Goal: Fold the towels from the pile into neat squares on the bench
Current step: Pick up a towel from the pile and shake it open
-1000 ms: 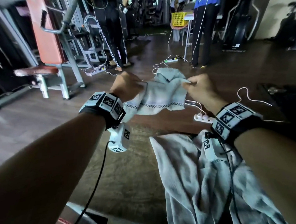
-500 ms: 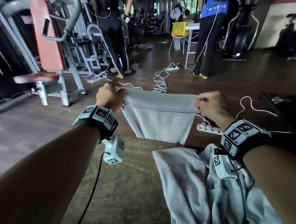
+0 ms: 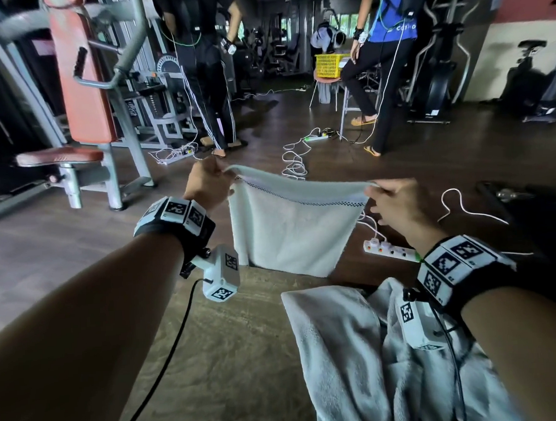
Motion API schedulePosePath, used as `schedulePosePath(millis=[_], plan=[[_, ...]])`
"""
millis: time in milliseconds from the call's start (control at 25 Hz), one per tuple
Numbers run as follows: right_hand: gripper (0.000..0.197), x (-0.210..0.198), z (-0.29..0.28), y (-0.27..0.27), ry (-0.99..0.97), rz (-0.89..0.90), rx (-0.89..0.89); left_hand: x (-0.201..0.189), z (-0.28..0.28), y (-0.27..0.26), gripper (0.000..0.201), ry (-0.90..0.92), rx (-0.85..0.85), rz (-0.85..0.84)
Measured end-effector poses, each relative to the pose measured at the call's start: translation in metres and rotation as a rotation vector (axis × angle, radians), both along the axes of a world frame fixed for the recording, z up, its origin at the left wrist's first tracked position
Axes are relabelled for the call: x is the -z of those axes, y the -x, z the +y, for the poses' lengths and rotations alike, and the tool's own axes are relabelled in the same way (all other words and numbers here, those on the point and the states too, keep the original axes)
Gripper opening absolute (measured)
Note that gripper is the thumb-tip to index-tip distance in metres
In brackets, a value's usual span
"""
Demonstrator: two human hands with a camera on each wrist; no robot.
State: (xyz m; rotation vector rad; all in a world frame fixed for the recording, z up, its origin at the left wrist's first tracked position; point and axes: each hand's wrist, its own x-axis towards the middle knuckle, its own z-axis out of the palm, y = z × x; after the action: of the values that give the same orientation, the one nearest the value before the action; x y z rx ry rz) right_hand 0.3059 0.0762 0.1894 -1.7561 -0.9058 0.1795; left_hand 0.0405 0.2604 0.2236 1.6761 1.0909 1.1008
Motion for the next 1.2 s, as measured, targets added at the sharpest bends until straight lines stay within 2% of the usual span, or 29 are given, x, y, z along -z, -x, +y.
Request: schedulePosePath(millis=[80,160,280,400,520,640,800,1000,1200], plan=[[0.030,0.004,0.001,-0.005,-0.052,-0.001,-0.001,0.007,0.007,-0.007,0.018,-0.074,-0.001,0.011],[0.030,0.007,-0.002,-0.004,-0.072,-0.086,0.010,0.012,0.011,-0.011,0.020,-0.161,-0.026,0.023],[0.028,0.019,-0.005,-0.005,-0.039,-0.107,0.000,0.022,0.009,-0.010,0.016,-0.220,-0.079,0.219],[0.024,0.031,-0.014,-0.004,0.028,-0.120,0.061,0.034,-0.002,0.005,0.012,-0.271,-0.042,0.370],[0.019,0.033,-0.028,0.002,0.039,-0.155,0.048,0.039,-0.017,0.021,0.011,-0.271,-0.036,0.372],[0.014,0.015,-0.054,0.015,0.046,-0.187,-0.007,0.030,-0.042,0.039,0.016,-0.275,-0.016,0.387],[0.010,-0.007,-0.094,0.038,-0.020,-0.156,-0.041,0.017,-0.077,0.071,0.020,-0.271,0.039,0.312],[0.011,-0.022,-0.171,0.082,-0.078,-0.253,-0.099,0.009,-0.136,0.117,0.026,-0.276,0.077,0.285],[0.011,-0.038,-0.238,0.115,-0.145,-0.171,-0.137,-0.013,-0.203,0.146,0.023,-0.258,0.201,0.400]])
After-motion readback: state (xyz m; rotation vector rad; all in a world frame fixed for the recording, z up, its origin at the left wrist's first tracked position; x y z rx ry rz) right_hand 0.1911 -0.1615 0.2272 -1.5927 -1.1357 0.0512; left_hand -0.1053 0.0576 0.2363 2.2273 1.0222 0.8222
